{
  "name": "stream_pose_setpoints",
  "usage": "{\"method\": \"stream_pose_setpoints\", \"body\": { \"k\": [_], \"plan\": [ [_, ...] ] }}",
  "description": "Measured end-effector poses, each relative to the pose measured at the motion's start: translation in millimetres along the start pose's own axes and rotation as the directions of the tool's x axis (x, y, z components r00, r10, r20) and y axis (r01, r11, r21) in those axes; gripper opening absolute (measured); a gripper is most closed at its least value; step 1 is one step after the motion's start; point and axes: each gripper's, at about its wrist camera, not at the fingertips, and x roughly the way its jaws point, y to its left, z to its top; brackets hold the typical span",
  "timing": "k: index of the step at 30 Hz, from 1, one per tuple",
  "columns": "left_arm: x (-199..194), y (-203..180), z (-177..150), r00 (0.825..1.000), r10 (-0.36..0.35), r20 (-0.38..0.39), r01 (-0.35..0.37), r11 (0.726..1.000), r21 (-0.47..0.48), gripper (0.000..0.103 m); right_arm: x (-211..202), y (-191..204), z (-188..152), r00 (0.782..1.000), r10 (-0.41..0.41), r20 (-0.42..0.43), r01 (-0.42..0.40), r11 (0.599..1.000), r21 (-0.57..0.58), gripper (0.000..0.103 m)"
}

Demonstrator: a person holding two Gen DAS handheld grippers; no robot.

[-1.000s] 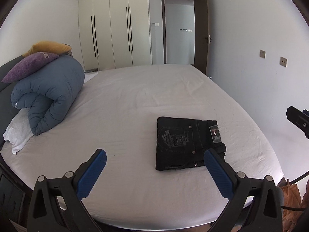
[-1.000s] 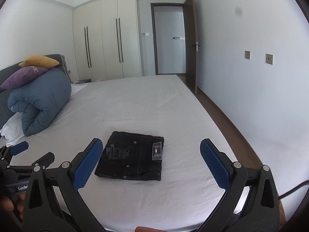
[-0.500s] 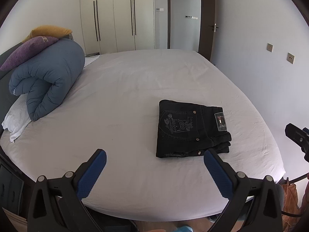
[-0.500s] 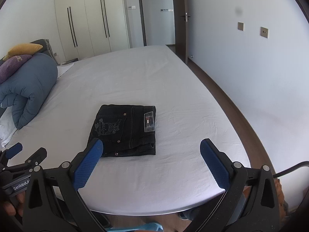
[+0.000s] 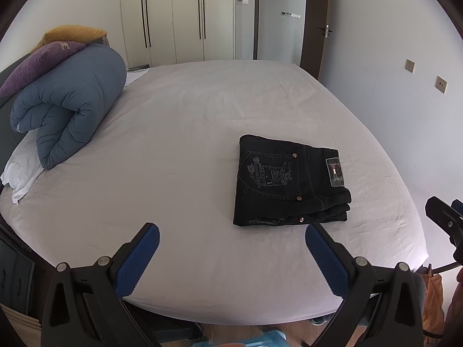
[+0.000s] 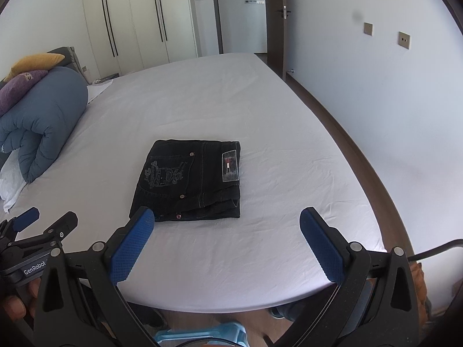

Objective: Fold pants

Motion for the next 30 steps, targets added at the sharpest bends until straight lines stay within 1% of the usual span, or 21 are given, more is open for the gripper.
{"method": "stream_pose_setpoints", "body": {
  "k": [7, 30],
  "plan": [
    [3.9, -0.4, -2.8, 1.000, 0.000, -0.016, 0.000, 1.000, -0.002, 0.103, 10.9, 5.8, -5.5, 0.999, 0.001, -0.037, -0.001, 1.000, 0.002, 0.103],
    [9.9, 2.6, -6.6, 0.999, -0.012, -0.037, 0.011, 1.000, -0.015, 0.103, 17.0, 13.5, -13.9, 0.998, 0.004, -0.061, -0.004, 1.000, -0.004, 0.103]
  ]
}}
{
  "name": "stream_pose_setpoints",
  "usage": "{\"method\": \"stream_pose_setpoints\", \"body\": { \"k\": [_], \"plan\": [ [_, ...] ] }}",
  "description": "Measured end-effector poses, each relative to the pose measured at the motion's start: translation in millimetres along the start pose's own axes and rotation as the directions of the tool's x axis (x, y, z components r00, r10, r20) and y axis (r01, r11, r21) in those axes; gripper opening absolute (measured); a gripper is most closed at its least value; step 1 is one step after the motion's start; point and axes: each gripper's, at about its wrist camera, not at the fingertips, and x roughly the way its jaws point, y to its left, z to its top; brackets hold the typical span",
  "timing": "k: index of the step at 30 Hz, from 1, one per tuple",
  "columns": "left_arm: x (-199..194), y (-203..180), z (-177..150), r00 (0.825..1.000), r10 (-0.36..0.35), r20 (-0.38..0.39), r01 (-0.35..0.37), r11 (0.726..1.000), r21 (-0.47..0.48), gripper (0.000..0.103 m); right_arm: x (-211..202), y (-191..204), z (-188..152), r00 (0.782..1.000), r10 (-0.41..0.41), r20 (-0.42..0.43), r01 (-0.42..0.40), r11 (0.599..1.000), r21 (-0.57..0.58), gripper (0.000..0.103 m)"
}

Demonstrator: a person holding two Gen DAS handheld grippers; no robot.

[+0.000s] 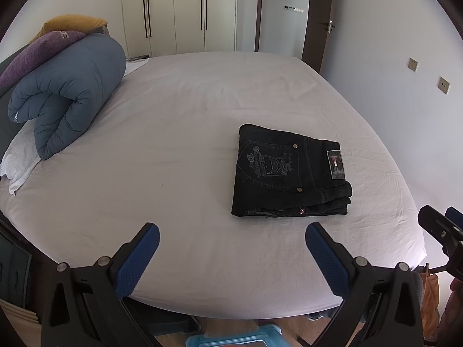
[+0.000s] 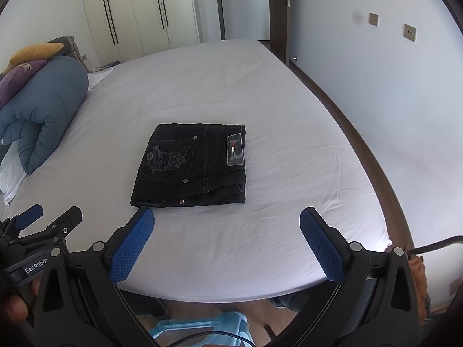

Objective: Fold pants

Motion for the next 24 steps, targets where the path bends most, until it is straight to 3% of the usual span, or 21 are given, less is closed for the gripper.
{"method": "stream_pose_setpoints", "body": {
  "k": [24],
  "plan": [
    [0.6, 1.0, 0.2, 1.000, -0.004, -0.002, 0.004, 1.000, -0.006, 0.103, 1.1, 9.0, -0.7, 1.000, 0.011, -0.010, -0.011, 1.000, -0.016, 0.103]
  ]
}}
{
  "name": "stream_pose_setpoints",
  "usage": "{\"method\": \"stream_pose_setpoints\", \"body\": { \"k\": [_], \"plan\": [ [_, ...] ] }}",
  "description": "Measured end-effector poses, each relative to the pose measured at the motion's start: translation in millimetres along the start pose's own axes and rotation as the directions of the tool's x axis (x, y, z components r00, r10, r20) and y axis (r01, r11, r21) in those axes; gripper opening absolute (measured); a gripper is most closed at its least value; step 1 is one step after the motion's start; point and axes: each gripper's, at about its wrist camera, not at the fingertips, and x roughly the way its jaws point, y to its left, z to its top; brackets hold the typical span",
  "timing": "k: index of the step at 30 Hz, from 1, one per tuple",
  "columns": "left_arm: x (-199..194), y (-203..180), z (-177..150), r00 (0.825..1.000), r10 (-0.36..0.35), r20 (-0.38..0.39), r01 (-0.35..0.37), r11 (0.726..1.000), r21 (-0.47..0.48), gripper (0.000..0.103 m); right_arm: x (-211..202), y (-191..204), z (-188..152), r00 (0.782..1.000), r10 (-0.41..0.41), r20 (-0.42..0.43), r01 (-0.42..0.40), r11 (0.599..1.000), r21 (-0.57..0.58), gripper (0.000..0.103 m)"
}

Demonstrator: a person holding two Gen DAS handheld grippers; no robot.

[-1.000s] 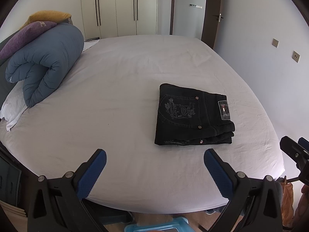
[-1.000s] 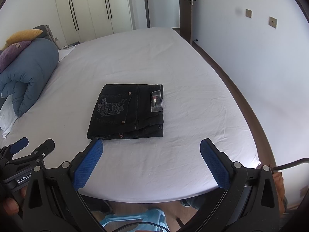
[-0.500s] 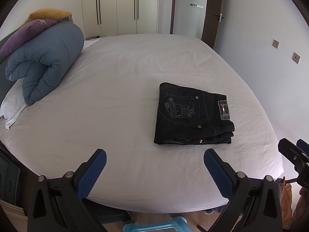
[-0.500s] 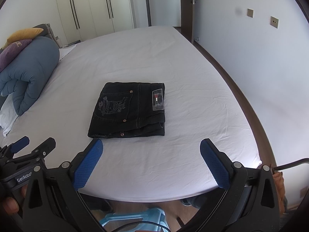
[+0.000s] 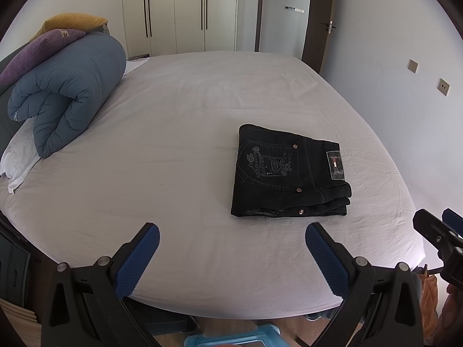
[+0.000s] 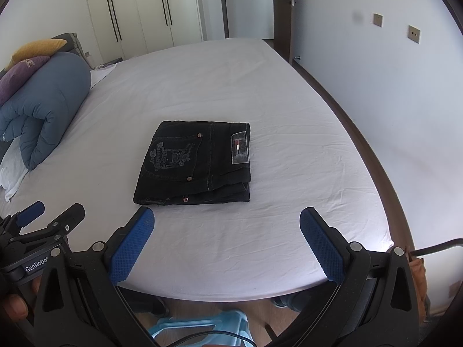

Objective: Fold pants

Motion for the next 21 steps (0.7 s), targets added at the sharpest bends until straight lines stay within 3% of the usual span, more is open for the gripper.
{"method": "stream_pose_setpoints", "body": {
  "k": [21],
  "plan": [
    [0.1, 0.4, -0.6, 1.000, -0.001, -0.002, 0.001, 1.000, 0.001, 0.103, 7.3, 3.7, 1.9, 1.000, 0.007, -0.010, -0.007, 1.000, -0.008, 0.103]
  ]
}}
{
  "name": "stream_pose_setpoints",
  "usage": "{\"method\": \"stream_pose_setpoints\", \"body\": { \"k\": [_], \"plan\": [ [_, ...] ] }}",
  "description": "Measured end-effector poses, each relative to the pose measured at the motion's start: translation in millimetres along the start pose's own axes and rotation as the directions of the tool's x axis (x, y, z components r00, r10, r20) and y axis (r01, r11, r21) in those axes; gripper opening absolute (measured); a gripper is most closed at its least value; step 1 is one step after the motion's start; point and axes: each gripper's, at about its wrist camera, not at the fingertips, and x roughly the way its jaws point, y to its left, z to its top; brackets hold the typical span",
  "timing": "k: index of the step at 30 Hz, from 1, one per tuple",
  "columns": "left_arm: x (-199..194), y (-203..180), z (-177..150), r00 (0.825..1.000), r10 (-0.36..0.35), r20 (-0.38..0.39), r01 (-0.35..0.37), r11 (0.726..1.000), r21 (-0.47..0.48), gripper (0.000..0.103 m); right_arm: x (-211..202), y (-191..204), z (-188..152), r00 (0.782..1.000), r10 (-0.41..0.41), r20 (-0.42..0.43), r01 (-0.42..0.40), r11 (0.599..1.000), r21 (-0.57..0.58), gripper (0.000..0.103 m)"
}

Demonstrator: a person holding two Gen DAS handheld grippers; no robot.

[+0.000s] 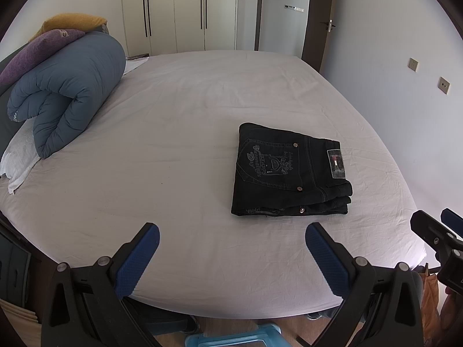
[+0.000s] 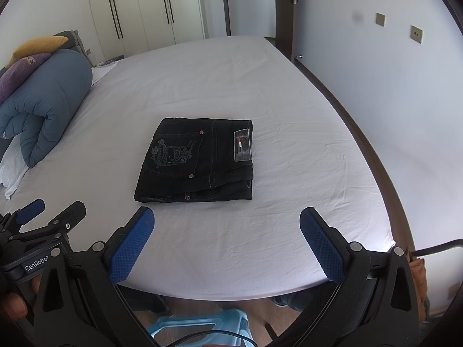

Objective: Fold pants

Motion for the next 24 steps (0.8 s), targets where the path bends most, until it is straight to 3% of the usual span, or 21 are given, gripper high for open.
{"method": "stream_pose_setpoints", "body": {
  "k": [24],
  "plan": [
    [5.2, 4.3, -3.2, 1.000, 0.015, -0.004, -0.015, 1.000, 0.006, 0.103, 8.3, -0.5, -7.0, 1.000, 0.006, -0.015, -0.006, 1.000, 0.006, 0.103]
  ]
}}
